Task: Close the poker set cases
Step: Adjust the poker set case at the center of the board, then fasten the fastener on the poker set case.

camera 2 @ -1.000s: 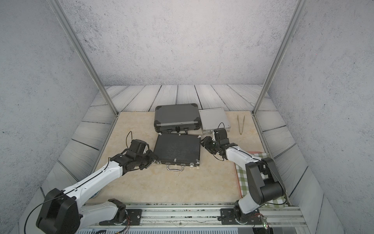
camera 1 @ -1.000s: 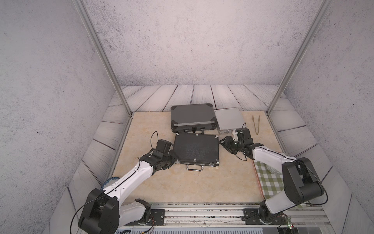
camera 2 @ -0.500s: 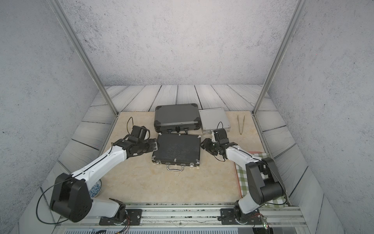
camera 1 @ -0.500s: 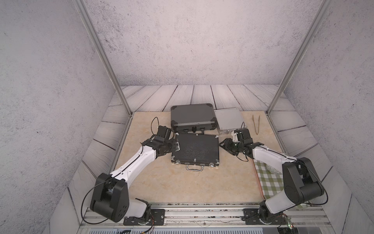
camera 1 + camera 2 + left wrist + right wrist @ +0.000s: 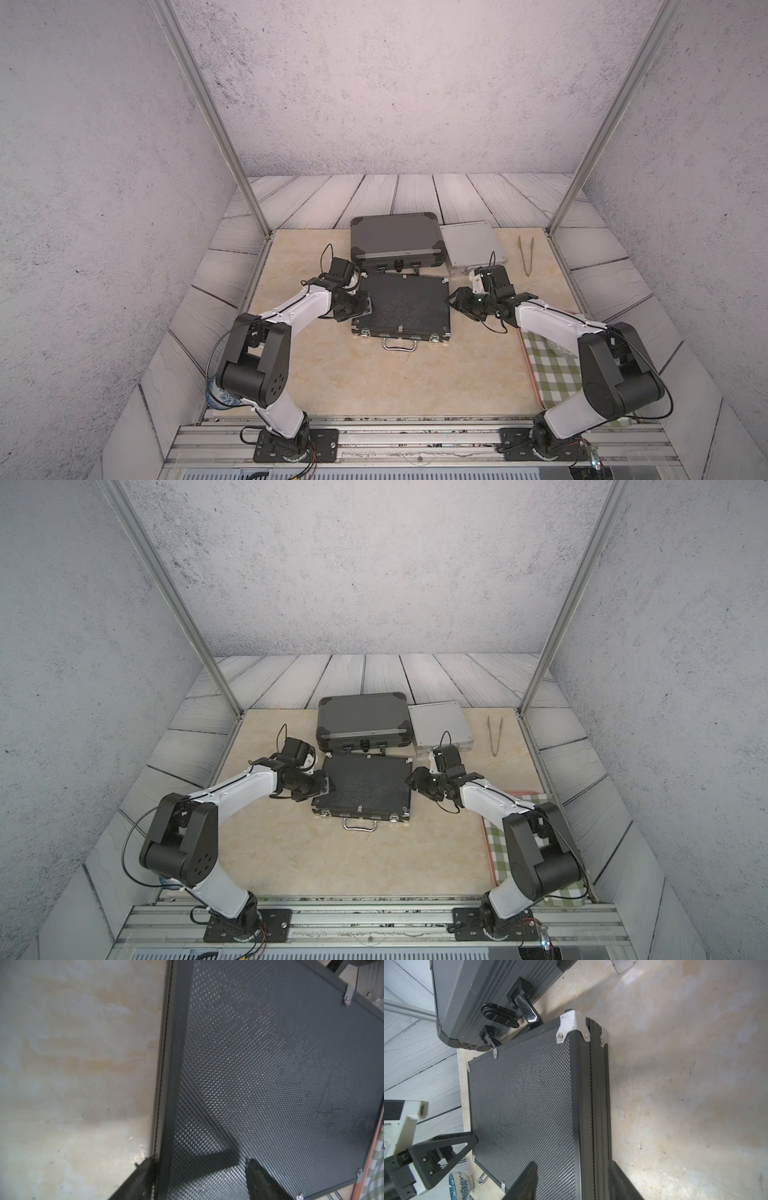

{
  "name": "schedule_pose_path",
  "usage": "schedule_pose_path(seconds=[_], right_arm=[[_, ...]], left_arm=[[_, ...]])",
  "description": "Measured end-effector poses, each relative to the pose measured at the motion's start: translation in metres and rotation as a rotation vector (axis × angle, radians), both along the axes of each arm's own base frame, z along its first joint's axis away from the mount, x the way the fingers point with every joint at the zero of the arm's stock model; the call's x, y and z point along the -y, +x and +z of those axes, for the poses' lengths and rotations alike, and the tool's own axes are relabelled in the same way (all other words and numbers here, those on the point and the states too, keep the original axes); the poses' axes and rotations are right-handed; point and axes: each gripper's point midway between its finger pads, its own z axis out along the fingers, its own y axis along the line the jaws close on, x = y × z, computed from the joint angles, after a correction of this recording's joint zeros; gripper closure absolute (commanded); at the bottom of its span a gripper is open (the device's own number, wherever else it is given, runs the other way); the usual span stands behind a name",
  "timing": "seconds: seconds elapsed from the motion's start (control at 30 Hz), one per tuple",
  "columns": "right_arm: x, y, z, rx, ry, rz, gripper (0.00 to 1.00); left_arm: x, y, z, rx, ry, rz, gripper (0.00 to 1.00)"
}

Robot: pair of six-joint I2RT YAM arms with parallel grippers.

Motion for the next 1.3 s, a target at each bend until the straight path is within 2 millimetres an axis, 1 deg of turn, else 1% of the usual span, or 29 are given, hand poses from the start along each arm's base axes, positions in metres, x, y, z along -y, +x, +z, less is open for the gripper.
schedule_pose_path(seconds=[0.13,0.3,0.4,0.5,0.57,0.63,0.77,0.87,1.0,1.1,1.2,1.3], right_arm=[[0.001,-0.001,0.003,-0.005,-0.022,0.016,0.44],[0.002,0.006,0.015,0.020,-0.050,0.027,0.44],[0.006,0.005,0.012,0.016,-0.079,0.028,0.44],[0.011,0.002,0.008,0.001,-0.114,0.029,0.44],[0.013,0.000,0.007,-0.005,-0.130,0.031,0.44],[0.014,0.001,0.008,-0.002,-0.138,0.034,0.44],[0.014,0.001,0.010,0.008,-0.144,0.046,0.44],[0.010,0.000,0.010,0.012,-0.143,0.063,0.44],[-0.001,-0.005,0.013,0.024,-0.142,0.105,0.44],[-0.015,-0.010,0.021,0.047,-0.148,0.160,0.48],[-0.037,-0.011,0.042,0.104,-0.157,0.235,0.58],[-0.063,-0.011,0.070,0.185,-0.158,0.314,0.70]], left_arm=[[0.004,-0.006,0.001,0.018,-0.035,-0.006,0.30],[0.027,-0.020,0.001,0.007,-0.050,-0.071,0.31],[0.042,-0.030,0.002,-0.006,-0.069,-0.107,0.31],[0.051,-0.039,0.003,-0.023,-0.084,-0.133,0.29],[0.049,-0.043,0.001,-0.038,-0.070,-0.133,0.28],[0.044,-0.045,-0.003,-0.052,-0.046,-0.120,0.28],[0.031,-0.042,-0.007,-0.058,-0.002,-0.083,0.27],[0.029,-0.041,-0.007,-0.060,0.012,-0.077,0.28],[0.032,-0.036,-0.009,-0.059,0.014,-0.085,0.32],[0.035,-0.036,-0.009,-0.053,0.021,-0.093,0.40],[0.038,-0.034,-0.009,-0.033,0.028,-0.093,0.48],[0.039,-0.033,-0.008,-0.008,0.024,-0.092,0.52]])
